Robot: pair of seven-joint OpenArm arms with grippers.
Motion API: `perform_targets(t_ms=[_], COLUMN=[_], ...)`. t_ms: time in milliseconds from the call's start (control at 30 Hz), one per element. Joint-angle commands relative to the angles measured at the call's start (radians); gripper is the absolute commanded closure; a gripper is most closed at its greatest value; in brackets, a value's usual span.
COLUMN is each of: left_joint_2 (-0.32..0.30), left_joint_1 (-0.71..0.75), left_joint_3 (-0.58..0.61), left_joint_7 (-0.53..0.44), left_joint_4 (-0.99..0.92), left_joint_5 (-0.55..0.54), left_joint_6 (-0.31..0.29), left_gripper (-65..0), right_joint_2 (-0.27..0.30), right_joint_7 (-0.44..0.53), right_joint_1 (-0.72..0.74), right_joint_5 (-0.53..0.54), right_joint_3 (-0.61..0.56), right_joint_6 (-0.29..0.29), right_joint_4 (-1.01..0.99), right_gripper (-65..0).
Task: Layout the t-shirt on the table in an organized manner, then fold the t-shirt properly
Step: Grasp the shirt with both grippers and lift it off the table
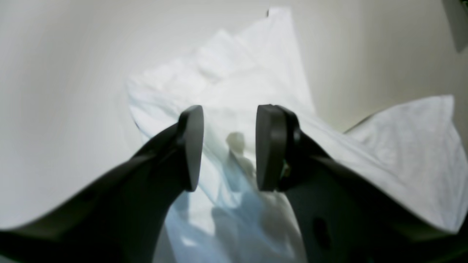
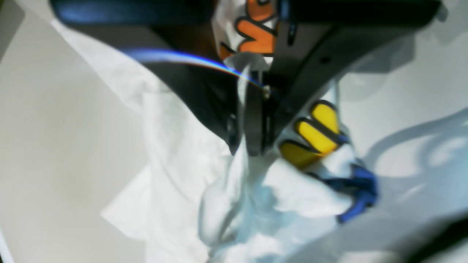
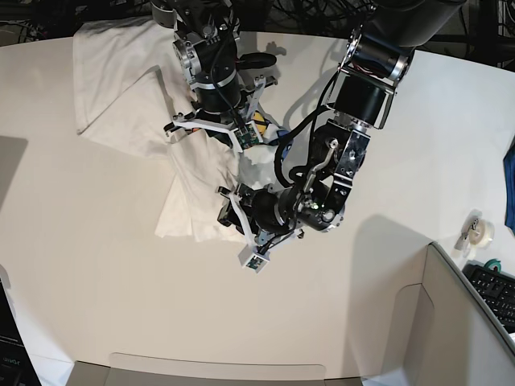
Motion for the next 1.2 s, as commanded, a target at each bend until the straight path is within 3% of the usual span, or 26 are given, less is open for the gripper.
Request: perform_targets(t_ms=[0,100,300,900,1167], left_joint_2=[0.018,0.026,0.028,0.003,0.008], left_joint_1=[-0.050,-0.085,-0.111,-0.111,-0.104], left_joint_3=[0.015,0.077,0.167,0.169,0.175], left_joint_7=[-0.041,-0.093,-0.169,-0.173,-0.178], left_joint_4=[-0.017,-0.106,-0.166,-0.158,-0.158], left_joint_5=[-0.009,-0.009,-0.009,-0.001,0.219], left_joint_6=[0.019,0.111,0.188,0.206,0.203], left_gripper=[-21.6,-21.6,-21.6,-21.5,-21.4], right_joint_2=[-0.004,0.002,0.016,0.019,0.019], right_joint_7=[0.020,0.018,0.023,0.023,0.023], right_joint_1=[-0.002,-0.017,-0.046,-0.060,-0.057], right_joint_5=[-0.010,-0.010,-0.010,-0.010,-0.010], right_joint_3=[-0.001,-0.013,-0.016,-0.032,-0.032], right_joint_6=[-0.003,-0.003,-0.003,-0.003,-0.003], right_joint_4=[0.017,0.017,0.017,0.017,0.017], right_gripper=[0.0,0.0,0.0,0.0,0.0])
